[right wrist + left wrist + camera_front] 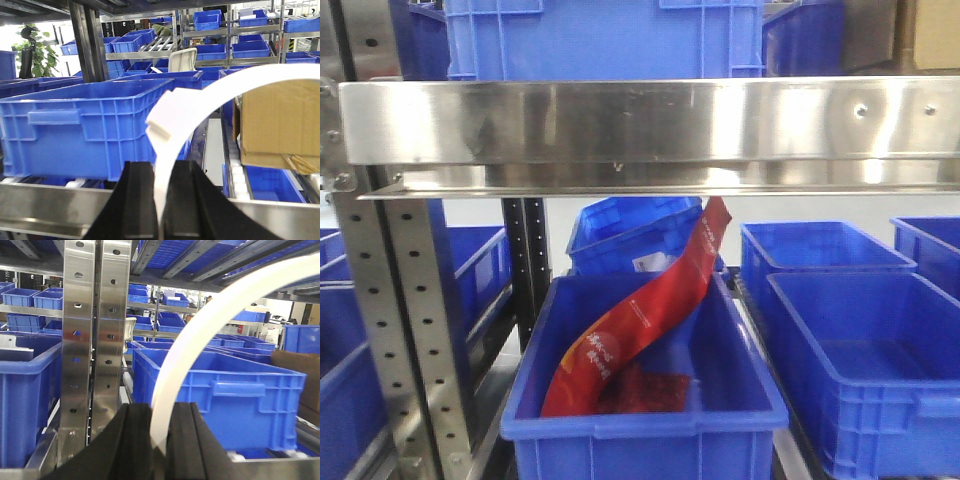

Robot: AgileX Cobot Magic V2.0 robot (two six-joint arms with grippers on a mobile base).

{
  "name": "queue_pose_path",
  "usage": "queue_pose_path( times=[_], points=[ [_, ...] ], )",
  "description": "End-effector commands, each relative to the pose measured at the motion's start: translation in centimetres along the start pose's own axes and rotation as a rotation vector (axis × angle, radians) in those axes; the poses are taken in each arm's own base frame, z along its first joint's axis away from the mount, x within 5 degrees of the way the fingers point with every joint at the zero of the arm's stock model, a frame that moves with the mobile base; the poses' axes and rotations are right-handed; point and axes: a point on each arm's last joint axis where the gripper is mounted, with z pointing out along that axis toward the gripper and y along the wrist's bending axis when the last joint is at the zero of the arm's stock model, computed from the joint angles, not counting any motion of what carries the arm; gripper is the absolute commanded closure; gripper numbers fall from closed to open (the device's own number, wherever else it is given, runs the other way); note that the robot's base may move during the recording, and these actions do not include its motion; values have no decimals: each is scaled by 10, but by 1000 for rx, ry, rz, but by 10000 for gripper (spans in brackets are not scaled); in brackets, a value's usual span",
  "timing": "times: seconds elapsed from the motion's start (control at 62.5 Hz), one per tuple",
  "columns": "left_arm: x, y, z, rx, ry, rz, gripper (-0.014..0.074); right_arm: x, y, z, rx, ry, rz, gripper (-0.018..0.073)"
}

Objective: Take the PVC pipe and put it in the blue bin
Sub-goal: 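Move both held clamps over the open blue bin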

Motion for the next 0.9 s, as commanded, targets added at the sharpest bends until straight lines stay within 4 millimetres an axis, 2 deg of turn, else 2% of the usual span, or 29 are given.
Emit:
queue_pose_path(
  times=[0.0, 0.88],
  points=[
    [-3, -1, -2, 7, -25, -5, 707, -2, 0, -1, 1, -22, -19, 721],
    [-3, -1, -2, 7, -25, -5, 707, -2, 0, -1, 1, -22, -19, 721]
  ],
)
